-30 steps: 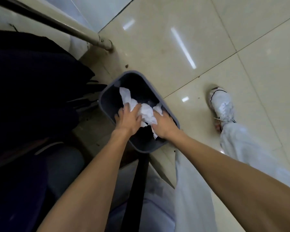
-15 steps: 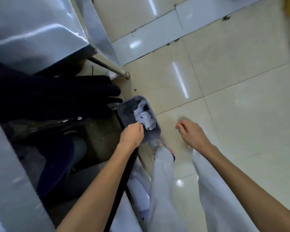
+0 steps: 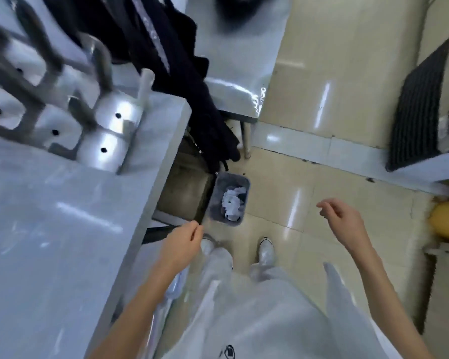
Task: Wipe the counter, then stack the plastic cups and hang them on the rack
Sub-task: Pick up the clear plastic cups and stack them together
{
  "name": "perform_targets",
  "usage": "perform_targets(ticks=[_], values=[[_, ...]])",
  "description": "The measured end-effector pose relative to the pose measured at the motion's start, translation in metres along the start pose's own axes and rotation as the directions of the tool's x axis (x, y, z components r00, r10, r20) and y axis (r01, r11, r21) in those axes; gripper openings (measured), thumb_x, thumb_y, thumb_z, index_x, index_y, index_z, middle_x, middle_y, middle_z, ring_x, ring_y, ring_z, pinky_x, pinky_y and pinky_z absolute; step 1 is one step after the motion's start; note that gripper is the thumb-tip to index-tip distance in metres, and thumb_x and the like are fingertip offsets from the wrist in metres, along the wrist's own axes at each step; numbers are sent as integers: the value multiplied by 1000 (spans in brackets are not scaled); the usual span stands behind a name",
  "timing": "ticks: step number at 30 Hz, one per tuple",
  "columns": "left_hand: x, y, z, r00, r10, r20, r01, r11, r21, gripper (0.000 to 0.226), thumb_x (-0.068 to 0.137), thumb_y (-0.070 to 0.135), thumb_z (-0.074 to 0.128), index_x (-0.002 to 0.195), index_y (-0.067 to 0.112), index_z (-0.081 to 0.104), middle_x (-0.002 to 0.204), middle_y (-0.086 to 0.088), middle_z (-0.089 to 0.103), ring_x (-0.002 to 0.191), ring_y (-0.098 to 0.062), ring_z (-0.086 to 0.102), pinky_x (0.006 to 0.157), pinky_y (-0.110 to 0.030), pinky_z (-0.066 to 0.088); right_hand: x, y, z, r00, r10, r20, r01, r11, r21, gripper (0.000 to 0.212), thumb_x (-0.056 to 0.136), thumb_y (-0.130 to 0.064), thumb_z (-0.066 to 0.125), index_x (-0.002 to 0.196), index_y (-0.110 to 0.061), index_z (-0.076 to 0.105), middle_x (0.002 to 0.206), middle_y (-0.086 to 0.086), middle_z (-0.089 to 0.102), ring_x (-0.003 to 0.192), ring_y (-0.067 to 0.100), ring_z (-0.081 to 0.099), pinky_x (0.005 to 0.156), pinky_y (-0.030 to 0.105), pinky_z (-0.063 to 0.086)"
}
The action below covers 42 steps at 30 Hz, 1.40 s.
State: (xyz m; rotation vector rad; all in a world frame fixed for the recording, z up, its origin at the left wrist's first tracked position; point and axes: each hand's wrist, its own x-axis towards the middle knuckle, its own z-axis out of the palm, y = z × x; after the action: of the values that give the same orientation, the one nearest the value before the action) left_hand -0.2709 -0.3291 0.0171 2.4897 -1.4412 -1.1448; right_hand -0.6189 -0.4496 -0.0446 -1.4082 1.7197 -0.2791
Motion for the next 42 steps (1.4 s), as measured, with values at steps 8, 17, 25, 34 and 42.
perform_targets(ticks=[8,17,25,34,42], values=[[-177,-147,-2,808,-545,-222,403,788,-465,36,107,22,42,110,-3,68,106,-23,72,102,-34,67,90,-43,49,-32,-132,71,752,-267,603,518,805,-290,30,100,-34,45,121,-26,64,113,-1,70,101,15,62,84,28,45],[-308,-248,42,532,-810,-247,383,490,-783,22,106,28,45,108,30,66,96,6,74,97,-23,69,85,-39,49,-156,-285,230,234,-438,868,931,358,-70,32,98,-24,54,129,-24,61,123,-6,65,109,10,60,95,26,48],[-298,-299,7,587,-755,-293,318,548,-773,24,104,26,48,119,25,66,108,4,72,100,-18,67,89,-39,53,-256,-289,331,33,-247,968,955,292,42,36,100,-34,47,135,-33,54,139,-13,55,126,5,50,107,21,37],[-247,-354,-62,691,-649,-319,300,659,-690,27,102,25,52,126,28,64,115,7,70,92,-12,65,81,-32,52,-197,-336,317,286,-355,890,903,411,-126,35,99,-26,52,133,-34,53,127,-10,63,109,3,58,101,25,46],[-156,-363,-175,647,-703,-293,-104,300,-948,20,99,0,53,108,6,69,97,-14,73,81,-29,66,69,-25,51,-124,-452,352,341,-559,756,832,553,34,49,94,-16,60,121,-55,48,113,-12,66,100,-5,62,80,3,45]])
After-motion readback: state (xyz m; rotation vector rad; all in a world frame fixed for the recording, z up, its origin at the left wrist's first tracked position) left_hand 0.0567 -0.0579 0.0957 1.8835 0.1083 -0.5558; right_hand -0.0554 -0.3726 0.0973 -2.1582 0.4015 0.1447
